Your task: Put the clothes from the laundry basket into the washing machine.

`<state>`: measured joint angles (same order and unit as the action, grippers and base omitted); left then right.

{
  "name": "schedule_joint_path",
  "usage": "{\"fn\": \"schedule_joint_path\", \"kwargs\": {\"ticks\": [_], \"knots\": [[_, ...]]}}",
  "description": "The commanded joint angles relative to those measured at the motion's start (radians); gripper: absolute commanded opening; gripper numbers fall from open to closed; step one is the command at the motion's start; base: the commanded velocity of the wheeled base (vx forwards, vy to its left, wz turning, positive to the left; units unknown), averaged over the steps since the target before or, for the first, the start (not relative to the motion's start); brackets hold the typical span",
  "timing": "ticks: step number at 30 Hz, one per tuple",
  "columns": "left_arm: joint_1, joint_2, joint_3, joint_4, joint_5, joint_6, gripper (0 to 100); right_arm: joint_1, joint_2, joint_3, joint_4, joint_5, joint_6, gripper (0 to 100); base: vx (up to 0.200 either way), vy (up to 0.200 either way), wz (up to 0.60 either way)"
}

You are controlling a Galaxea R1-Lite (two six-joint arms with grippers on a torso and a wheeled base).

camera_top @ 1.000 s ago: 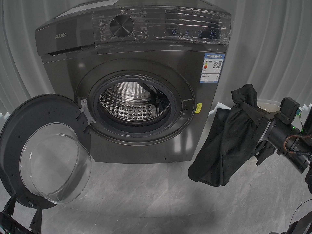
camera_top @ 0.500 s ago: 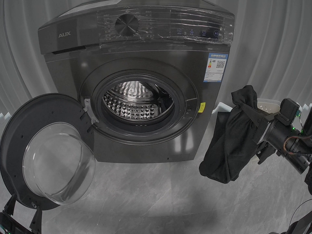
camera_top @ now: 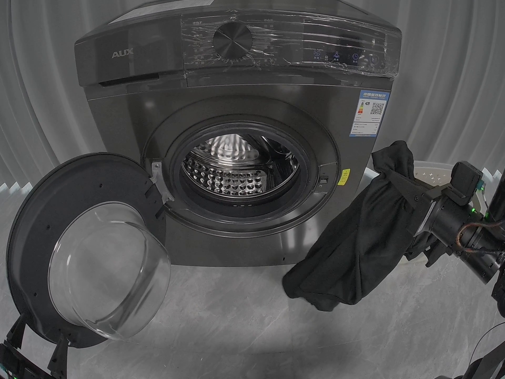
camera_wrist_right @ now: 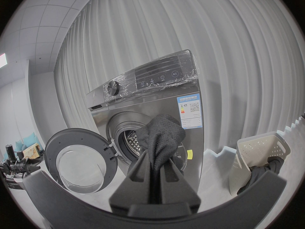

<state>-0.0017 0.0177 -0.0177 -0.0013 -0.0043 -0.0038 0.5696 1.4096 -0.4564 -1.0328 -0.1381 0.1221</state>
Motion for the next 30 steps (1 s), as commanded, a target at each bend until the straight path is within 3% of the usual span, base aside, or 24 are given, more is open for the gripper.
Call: {"fn": "schedule_joint_path", "kwargs": {"ticks": [1, 16, 20, 23, 24, 25, 26, 30], "knots": [[0.000, -0.018, 0.016, 0.000, 0.000, 0.001, 100, 0.039, 0.003, 0.007, -0.001, 0.000, 0.001, 0, 0.000, 0.000, 0.00], [0.002, -0.018, 0.016, -0.002, 0.000, 0.008, 100, 0.121, 0.149, -0.059, -0.046, 0.009, -0.001, 0, 0.000, 0.000, 0.00], [0.002, -0.018, 0.016, -0.011, 0.000, 0.041, 100, 0.135, 0.184, -0.079, -0.053, 0.012, 0.001, 0, 0.000, 0.000, 0.00], [0.000, -0.008, -0.025, -0.020, -0.017, 0.030, 100, 0.148, 0.207, -0.090, -0.055, 0.009, 0.004, 0, 0.000, 0.000, 0.00], [-0.001, 0.022, -0.128, -0.005, -0.046, 0.025, 100, 0.151, 0.233, -0.102, -0.062, 0.011, 0.004, 0, 0.000, 0.000, 0.00], [-0.001, 0.031, -0.142, -0.002, -0.051, 0.025, 100, 0.151, 0.239, -0.105, -0.066, 0.011, 0.004, 0, 0.000, 0.000, 0.00], [-0.006, 0.107, -0.183, 0.007, -0.088, 0.030, 100, 0.154, 0.275, -0.131, -0.089, 0.014, 0.004, 0, 0.000, 0.000, 0.00], [-0.012, 0.274, -0.191, -0.013, -0.197, 0.048, 100, 0.177, 0.353, -0.200, -0.159, 0.015, 0.016, 0, 0.000, 0.000, 0.00]]}}
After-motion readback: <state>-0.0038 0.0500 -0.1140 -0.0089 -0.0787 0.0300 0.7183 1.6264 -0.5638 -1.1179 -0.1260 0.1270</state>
